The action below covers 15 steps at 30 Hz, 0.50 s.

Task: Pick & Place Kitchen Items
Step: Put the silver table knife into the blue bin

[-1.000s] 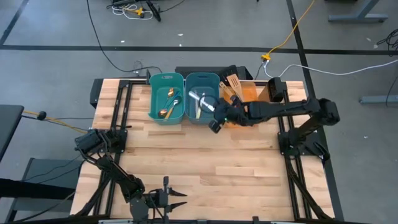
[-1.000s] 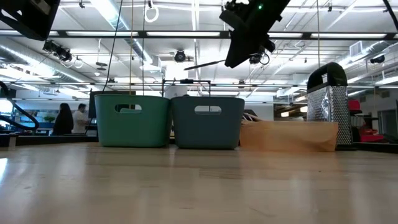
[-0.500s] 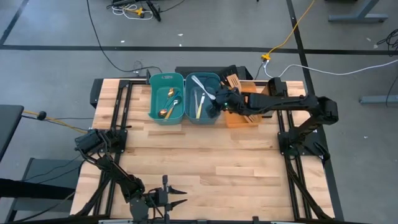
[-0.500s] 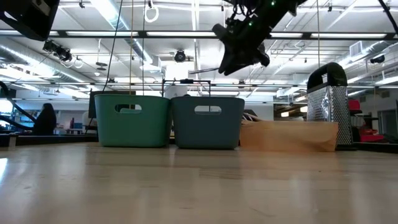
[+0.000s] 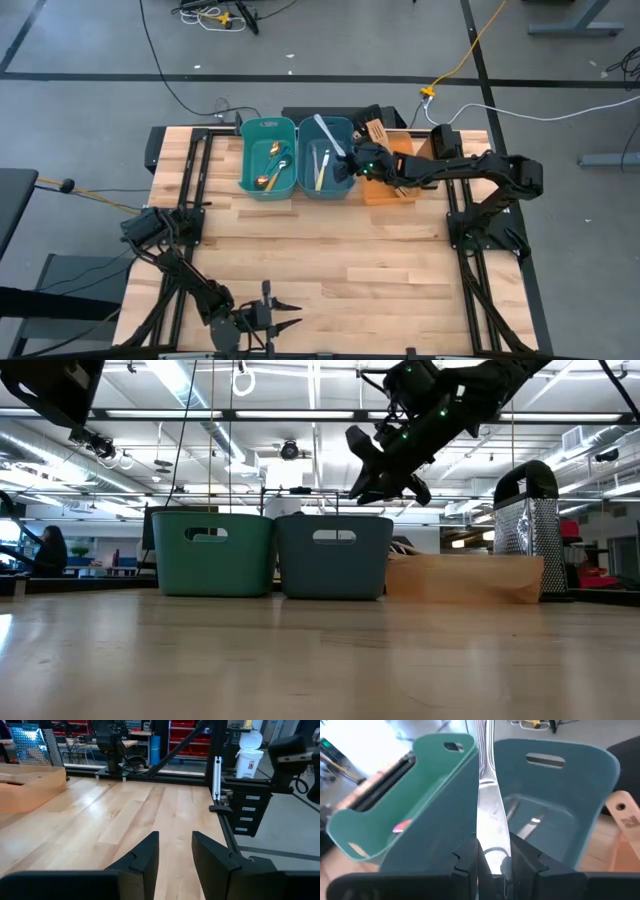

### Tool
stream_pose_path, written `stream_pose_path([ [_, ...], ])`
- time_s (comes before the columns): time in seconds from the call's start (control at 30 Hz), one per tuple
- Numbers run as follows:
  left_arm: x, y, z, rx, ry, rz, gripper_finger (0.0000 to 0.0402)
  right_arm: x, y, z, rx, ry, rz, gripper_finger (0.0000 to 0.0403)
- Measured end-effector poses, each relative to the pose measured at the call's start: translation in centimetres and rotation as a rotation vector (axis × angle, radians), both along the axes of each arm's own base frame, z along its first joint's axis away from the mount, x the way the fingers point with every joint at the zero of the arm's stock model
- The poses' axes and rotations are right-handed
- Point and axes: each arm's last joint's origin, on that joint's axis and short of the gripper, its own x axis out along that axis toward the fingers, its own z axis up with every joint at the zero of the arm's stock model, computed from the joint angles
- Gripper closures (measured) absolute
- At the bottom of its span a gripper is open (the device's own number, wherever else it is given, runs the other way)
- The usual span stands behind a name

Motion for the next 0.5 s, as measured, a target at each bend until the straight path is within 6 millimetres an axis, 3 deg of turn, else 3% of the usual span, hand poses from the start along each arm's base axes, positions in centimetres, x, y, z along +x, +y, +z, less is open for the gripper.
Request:
stream_pose_path([
  [0.23, 0.3, 0.2, 0.0, -0.004, 0.004, -0.011, 0.0280, -0.4, -0.3, -1.0, 0.006, -0.058, -0.021, 0.0320],
  [0.5, 0.5, 0.3, 0.0, -0.010, 0.004, -0.012, 0.0280, 0.6, -0.7, -2.8, 0.011, -0.061, -0.025, 0.0320],
])
